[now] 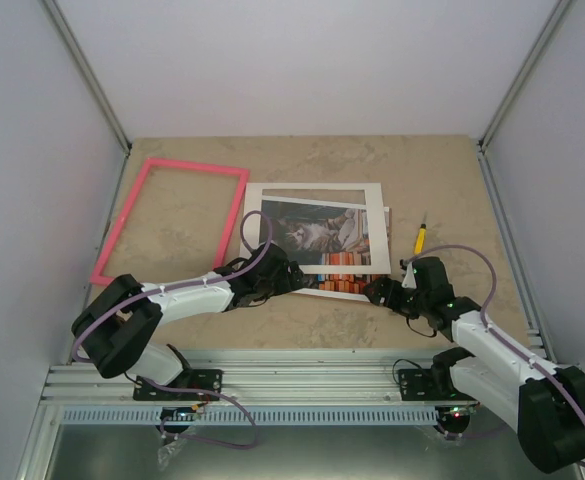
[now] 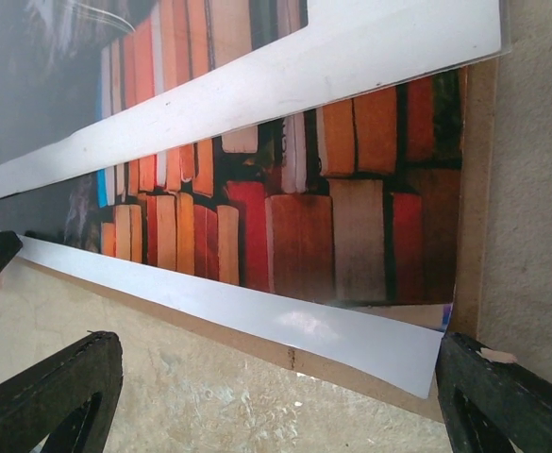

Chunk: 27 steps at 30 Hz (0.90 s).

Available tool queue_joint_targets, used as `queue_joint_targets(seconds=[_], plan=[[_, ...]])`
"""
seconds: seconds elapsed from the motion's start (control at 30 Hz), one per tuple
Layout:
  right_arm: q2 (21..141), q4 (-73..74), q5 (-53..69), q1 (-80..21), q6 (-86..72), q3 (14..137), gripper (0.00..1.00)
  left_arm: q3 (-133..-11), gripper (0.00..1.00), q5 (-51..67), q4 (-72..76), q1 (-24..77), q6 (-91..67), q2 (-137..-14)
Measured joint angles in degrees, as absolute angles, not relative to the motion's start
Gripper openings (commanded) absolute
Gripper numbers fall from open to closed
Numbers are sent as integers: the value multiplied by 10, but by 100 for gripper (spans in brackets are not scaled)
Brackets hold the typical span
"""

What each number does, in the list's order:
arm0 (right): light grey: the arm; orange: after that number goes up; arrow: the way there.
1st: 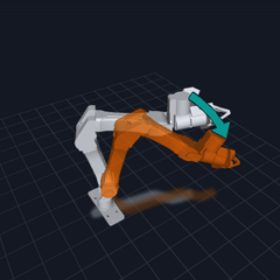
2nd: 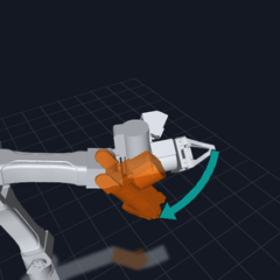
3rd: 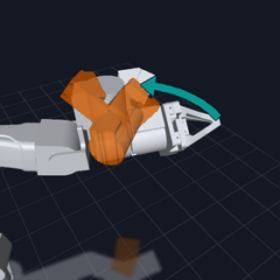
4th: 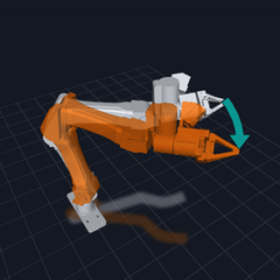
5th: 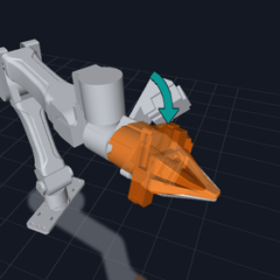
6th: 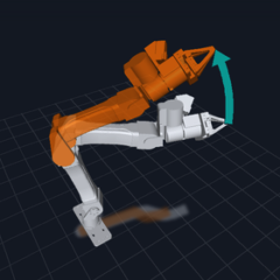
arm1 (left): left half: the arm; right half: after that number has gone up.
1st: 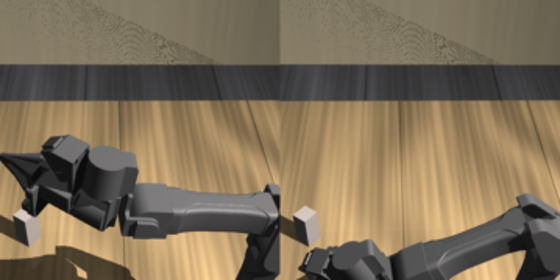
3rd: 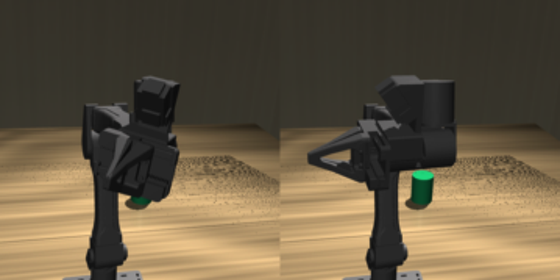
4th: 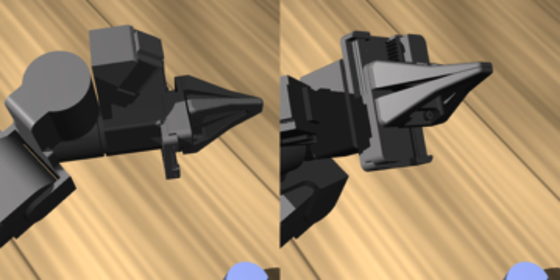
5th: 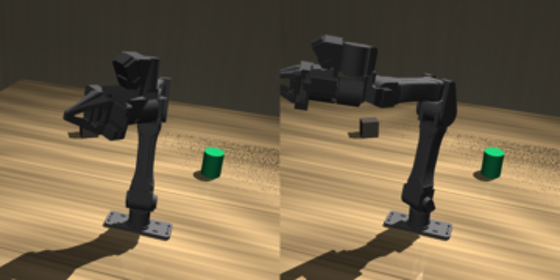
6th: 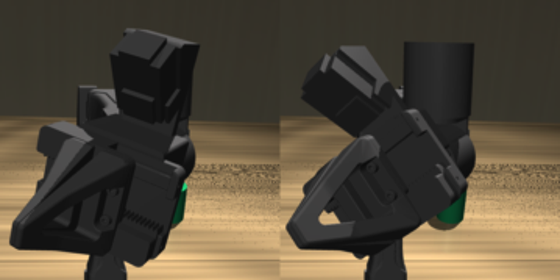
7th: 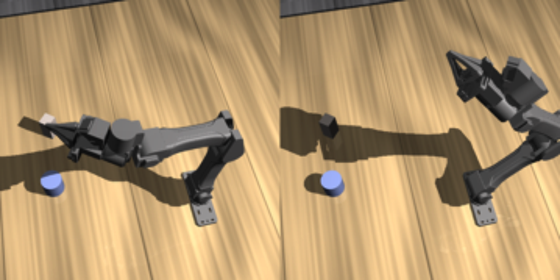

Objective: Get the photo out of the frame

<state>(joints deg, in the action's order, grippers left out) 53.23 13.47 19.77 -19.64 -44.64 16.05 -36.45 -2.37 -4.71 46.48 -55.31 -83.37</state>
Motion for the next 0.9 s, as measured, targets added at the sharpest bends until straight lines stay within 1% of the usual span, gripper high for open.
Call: queue_joint_targets(seconds=[0.5, 0.9], plan=[[524, 73, 216, -183, -502, 131, 86, -356, 99, -19, -39, 465, -553, -827], [500, 84, 217, -170, -530, 121, 86, -353, 99, -14, -39, 465, -554, -823]])
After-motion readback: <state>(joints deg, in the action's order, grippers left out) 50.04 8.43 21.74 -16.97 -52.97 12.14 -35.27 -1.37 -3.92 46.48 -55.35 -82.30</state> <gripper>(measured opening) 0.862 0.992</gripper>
